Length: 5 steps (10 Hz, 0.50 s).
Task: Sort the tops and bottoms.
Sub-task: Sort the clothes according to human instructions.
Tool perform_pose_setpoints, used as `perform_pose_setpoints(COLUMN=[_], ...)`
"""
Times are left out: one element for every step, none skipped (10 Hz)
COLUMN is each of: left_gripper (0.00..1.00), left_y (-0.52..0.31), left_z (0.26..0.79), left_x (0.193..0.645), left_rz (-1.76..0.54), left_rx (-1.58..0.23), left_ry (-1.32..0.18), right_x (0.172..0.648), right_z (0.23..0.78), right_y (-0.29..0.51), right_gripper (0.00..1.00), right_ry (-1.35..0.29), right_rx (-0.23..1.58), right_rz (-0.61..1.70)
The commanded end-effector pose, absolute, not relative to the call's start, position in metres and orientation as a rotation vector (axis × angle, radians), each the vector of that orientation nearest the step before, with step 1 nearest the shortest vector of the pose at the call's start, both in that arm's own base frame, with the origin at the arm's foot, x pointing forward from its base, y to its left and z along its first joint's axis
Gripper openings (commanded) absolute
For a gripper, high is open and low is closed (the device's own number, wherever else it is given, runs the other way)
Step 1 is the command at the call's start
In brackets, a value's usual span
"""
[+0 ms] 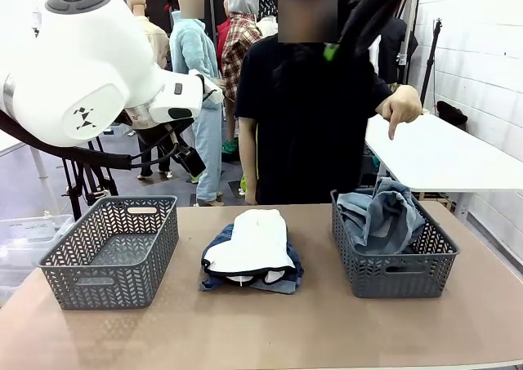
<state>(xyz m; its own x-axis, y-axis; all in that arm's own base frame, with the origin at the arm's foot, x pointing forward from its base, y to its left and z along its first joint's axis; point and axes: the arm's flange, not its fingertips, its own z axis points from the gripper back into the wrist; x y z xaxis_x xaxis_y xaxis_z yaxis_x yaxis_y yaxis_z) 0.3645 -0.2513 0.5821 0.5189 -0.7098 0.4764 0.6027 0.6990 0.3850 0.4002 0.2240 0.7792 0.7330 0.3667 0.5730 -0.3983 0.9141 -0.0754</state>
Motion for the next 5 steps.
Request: perform_pose_setpoints(left_gripper=[0.97,0.97,0.97,0.97,0.97], left_y=[-0.250,-0.250,-0.250,-0.250,-0.250], left_z=[0.584,0.584,0.584,0.584,0.584], left_x=[0.364,0.364,0.364,0.364,0.364], left_rz=[-0.797,-0.797,-0.797,-0.797,-0.797], left_rx=[0.187,0.187,0.187,0.187,0.187], left_ry=[-0.644,-0.644,-0.644,-0.644,-0.644], right_x=[0.390,0.399,0.412,0.400,0.400], right_z=[0.736,0.716,0.697,0.749,0.749], right_y=[0.196,0.172,0.157,0.182,0.182], right_gripper=[0.00,0.00,0.00,0.00,0.00], right_ry=[-0.647,-0.646,-0.667,-0.612,-0.612], right_rx=[0.070,0.105,0.145,0.059,0.059], right_rz=[0.307,0.242,0.198,0.302,0.302])
